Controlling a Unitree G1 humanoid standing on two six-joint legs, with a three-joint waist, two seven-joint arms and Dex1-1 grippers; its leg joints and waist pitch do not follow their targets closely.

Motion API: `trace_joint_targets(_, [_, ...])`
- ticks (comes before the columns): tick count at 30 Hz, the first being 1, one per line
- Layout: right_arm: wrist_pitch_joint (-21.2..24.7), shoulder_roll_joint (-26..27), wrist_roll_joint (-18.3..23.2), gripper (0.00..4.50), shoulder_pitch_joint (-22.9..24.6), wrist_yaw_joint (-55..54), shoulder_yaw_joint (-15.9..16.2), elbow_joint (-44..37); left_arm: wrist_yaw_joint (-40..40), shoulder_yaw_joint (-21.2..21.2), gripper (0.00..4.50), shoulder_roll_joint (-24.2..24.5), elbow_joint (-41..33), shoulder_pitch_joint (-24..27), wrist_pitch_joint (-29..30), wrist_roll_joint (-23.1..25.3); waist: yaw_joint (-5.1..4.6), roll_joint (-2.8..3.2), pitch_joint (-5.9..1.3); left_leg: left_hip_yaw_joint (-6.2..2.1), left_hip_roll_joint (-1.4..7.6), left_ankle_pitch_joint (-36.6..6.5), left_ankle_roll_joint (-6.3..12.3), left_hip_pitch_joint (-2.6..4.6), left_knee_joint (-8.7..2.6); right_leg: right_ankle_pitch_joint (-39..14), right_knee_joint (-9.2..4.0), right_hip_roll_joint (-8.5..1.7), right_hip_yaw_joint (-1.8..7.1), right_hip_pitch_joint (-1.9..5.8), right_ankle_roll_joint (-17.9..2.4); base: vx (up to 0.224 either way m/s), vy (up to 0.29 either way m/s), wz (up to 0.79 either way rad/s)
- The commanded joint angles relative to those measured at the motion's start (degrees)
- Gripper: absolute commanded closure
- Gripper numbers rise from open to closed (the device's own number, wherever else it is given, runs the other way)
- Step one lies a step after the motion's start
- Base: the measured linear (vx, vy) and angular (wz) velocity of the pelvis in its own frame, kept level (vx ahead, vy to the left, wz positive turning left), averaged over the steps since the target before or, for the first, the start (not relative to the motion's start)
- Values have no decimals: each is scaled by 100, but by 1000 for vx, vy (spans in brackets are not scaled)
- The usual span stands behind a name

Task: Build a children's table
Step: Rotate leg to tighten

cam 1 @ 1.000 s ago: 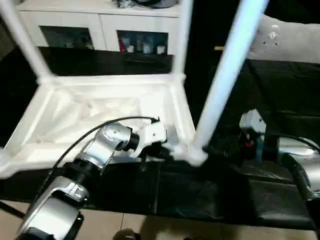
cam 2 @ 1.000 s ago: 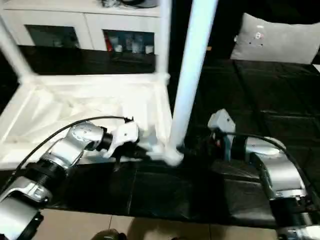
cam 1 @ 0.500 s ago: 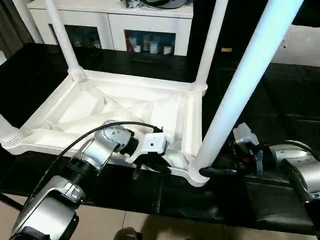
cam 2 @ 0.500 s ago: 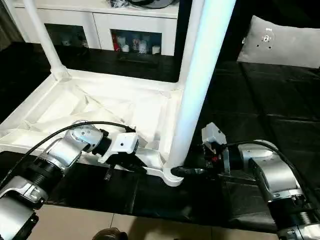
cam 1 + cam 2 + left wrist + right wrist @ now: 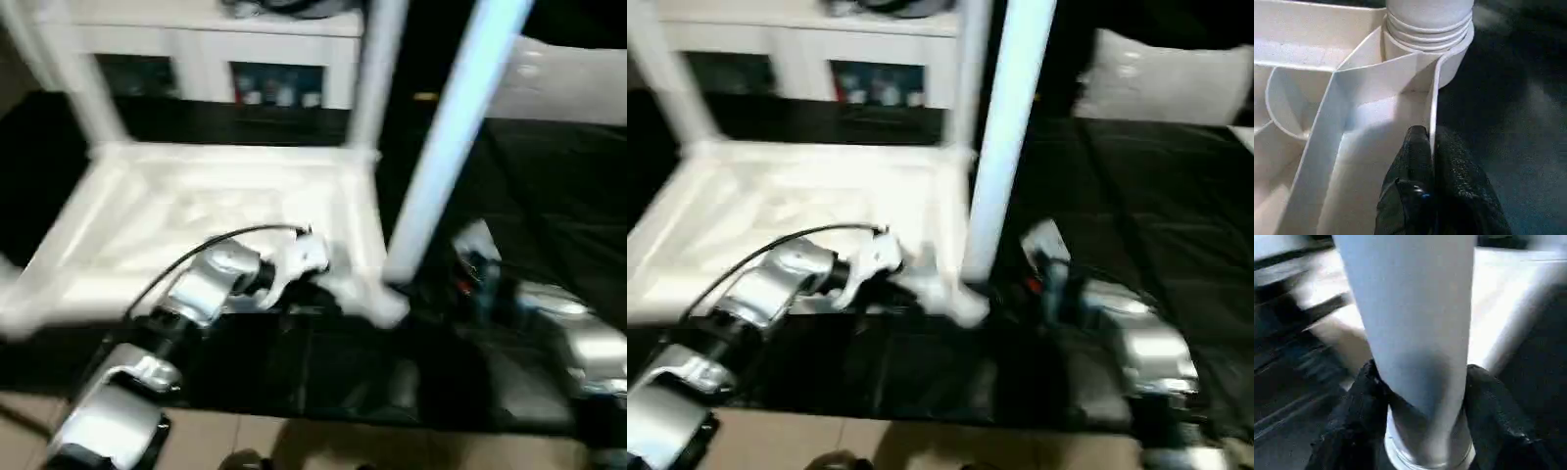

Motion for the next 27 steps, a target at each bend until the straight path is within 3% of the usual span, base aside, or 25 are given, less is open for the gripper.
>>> trace_joint_targets(1, [240,278,-289,254,-72,-743,207,260,484,212,450,-331,-23,-93,165,-154,37,-122,-387,-167,360,-645,249,12,-388,-1960,-556,-625,338,337,-846,0,0,0])
trace_joint_targets(3, [414,859,-326,254,-304,-1965,-182,549,1224,404,450,-734,120,-120,324,-135,-9,-115,-384,-156,342,-635,275,31,-387,-2013,-582,-592,325,301,-850,0,0,0])
trace_joint_targets(8, [223,1089,-189,187,-247,-1778,-130,349,1544,458,450,-969,95,-121,382,-147,38,-110,-412,-151,376,-447,492,12,-388,-1405,-522,-585,347,339,-886,0,0,0])
trace_joint_targets(13, [173,962,-119,147,-119,-1428,-61,94,1313,308,450,-795,13,-85,171,-17,45,-96,-396,-156,383,-559,539,23,-396,-1479,-544,-601,347,336,-861,0,0,0])
trace_joint_targets(17, [1,429,-33,108,8,-685,-4,10,887,157,450,-452,59,-60,-228,77,65,-104,-381,-155,388,-646,562,22,-401,-1620,-560,-599,350,348,-762,0,0,0])
trace_joint_targets(23, [-316,-493,-14,58,128,614,92,-114,-115,-118,450,58,30,-9,-802,93,67,-91,-377,-158,401,-609,647,8,-388,-1414,-537,-604,331,341,-880,0,0,0])
trace_joint_targets(27, [-453,-1125,227,58,99,1768,170,-101,-1046,-442,450,433,-96,57,-1245,71,104,-90,-377,-157,426,-691,680,30,-385,-1514,-538,-609,333,333,-912,0,0,0])
